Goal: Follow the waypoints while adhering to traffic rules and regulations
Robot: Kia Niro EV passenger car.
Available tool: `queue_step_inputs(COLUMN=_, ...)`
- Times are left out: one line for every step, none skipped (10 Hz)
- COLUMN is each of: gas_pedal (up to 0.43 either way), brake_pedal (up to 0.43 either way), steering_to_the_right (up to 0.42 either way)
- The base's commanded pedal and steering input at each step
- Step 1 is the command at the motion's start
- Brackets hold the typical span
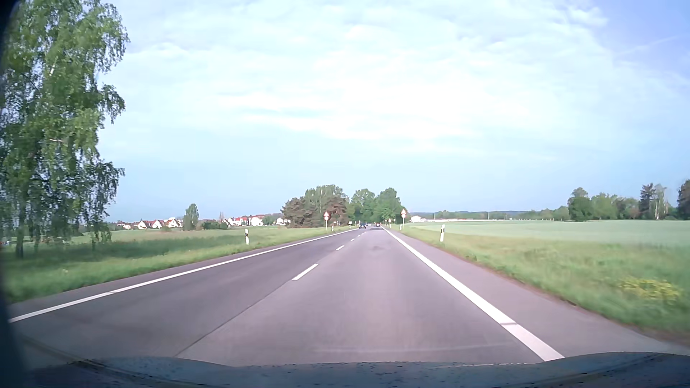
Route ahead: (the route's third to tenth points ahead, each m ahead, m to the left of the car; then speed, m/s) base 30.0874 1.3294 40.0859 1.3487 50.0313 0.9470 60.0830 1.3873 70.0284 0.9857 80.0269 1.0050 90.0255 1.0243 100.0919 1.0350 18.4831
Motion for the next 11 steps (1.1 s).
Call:
queue_step_inputs(gas_pedal=0.028, brake_pedal=0.0, steering_to_the_right=0.001)
queue_step_inputs(gas_pedal=0.028, brake_pedal=0.0, steering_to_the_right=0.0)
queue_step_inputs(gas_pedal=0.028, brake_pedal=0.0, steering_to_the_right=0.0)
queue_step_inputs(gas_pedal=0.028, brake_pedal=0.0, steering_to_the_right=-0.002)
queue_step_inputs(gas_pedal=0.028, brake_pedal=0.0, steering_to_the_right=-0.002)
queue_step_inputs(gas_pedal=0.028, brake_pedal=0.0, steering_to_the_right=-0.002)
queue_step_inputs(gas_pedal=0.008, brake_pedal=0.0, steering_to_the_right=-0.002)
queue_step_inputs(gas_pedal=0.0, brake_pedal=0.0, steering_to_the_right=-0.002)
queue_step_inputs(gas_pedal=0.0, brake_pedal=0.0, steering_to_the_right=-0.002)
queue_step_inputs(gas_pedal=0.0, brake_pedal=0.0, steering_to_the_right=-0.001)
queue_step_inputs(gas_pedal=0.0, brake_pedal=0.0, steering_to_the_right=-0.001)
